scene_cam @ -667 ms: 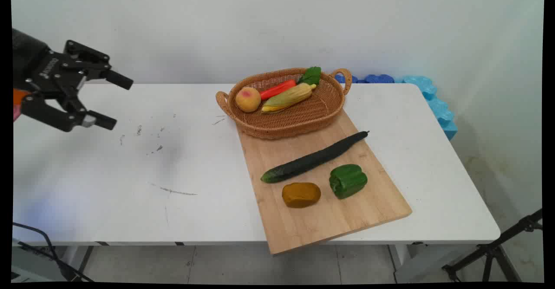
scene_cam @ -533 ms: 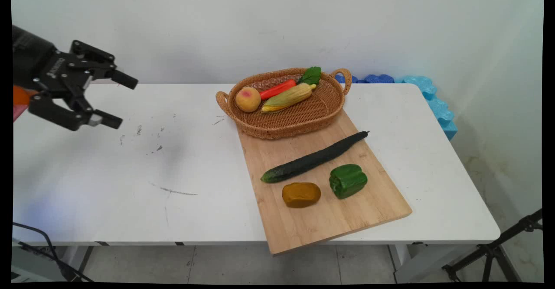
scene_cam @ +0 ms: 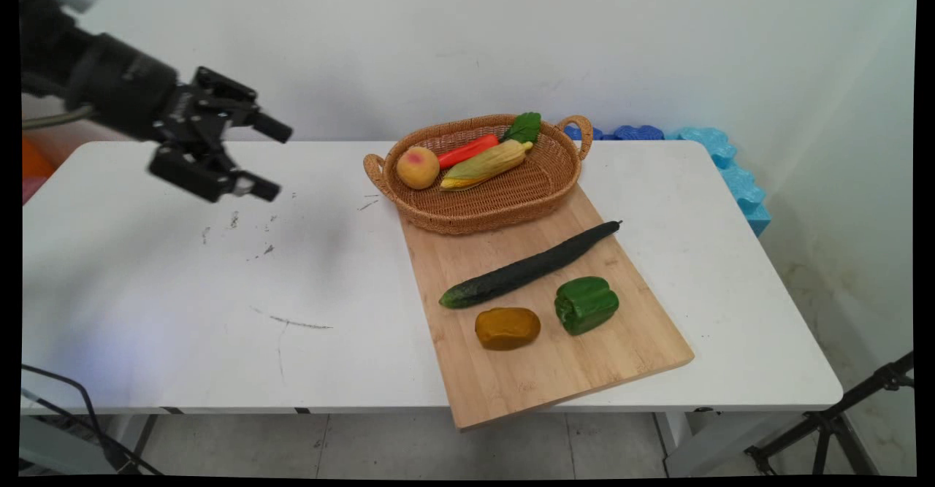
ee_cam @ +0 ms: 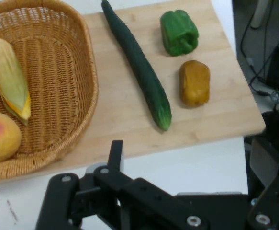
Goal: Pick up the cucumber from the cutting board
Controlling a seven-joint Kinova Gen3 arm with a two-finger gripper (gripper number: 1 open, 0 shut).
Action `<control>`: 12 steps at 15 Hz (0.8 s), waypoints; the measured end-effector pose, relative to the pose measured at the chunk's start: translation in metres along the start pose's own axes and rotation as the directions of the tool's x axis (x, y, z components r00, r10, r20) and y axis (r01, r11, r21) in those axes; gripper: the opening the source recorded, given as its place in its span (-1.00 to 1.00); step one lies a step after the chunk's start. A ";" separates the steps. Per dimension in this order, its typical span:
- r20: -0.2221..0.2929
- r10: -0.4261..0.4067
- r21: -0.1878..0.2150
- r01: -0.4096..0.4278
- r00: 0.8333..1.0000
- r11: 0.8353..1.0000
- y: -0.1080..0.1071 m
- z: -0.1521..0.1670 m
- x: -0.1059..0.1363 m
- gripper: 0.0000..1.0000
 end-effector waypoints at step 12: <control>0.114 -0.186 0.111 0.174 0.976 0.978 -0.005 0.152 0.096 1.00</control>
